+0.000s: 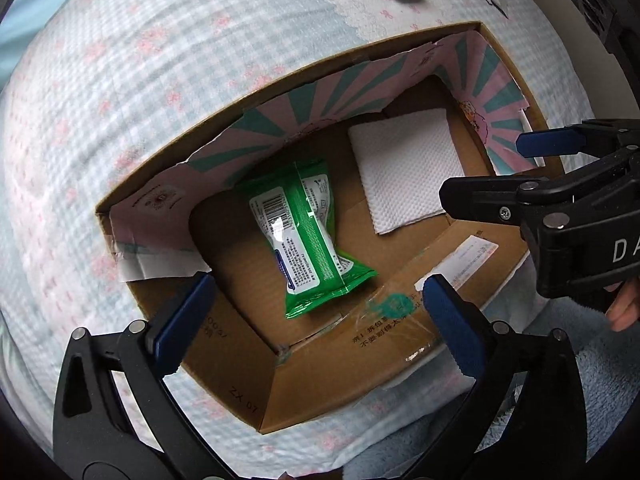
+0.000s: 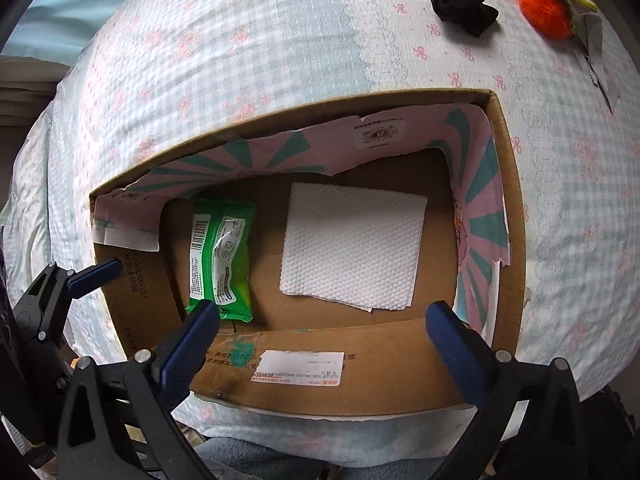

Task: Organize soft objects
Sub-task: 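Withdraw both tools from the box toward the remaining items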

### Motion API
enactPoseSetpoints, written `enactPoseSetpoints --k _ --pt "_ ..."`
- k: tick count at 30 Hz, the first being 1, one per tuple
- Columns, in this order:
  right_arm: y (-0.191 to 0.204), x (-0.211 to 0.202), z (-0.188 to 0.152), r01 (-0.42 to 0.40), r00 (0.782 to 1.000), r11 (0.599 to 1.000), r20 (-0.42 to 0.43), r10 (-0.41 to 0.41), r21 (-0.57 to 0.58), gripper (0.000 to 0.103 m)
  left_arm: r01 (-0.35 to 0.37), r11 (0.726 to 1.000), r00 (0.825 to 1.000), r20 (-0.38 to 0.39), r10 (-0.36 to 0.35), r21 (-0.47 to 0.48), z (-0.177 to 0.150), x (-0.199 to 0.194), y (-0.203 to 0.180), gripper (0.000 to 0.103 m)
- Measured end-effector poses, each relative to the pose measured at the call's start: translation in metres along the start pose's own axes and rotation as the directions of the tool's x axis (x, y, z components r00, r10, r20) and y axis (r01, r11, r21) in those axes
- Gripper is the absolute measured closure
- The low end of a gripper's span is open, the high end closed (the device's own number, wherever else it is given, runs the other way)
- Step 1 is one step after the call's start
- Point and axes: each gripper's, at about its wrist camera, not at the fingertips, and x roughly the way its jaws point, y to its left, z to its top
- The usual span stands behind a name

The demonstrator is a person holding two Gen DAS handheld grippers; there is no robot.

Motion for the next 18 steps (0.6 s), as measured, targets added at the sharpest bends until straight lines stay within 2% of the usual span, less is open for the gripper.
enactPoseSetpoints --k 5,10,13,18 --pt "-0.005 -0.023 -0.015 0.002 0.998 1.0 0.066 -0.001 -0.012 0.0 -0.01 1.0 1.0 0.028 0.01 -0.022 -0.004 -0.012 -0.001 0.0" --pt "0.002 -0.044 -0.032 0.0 0.994 1.0 0.11 0.003 -0.027 0.0 -0.016 0.999 0.997 0.078 0.019 -0.049 -0.019 -0.042 -0.003 0.0" --pt "0.012 -0.056 -0.043 0.028 0.992 0.998 0.122 -0.021 -0.058 0.0 -0.024 0.998 0.993 0.113 0.03 -0.062 -0.032 -0.06 -0.005 0.0" --pt "0.026 -0.091 -0.066 0.062 0.979 0.994 0.198 -0.043 -0.09 0.0 -0.02 0.994 0.986 0.165 0.037 -0.103 -0.059 -0.096 -0.008 0.0"
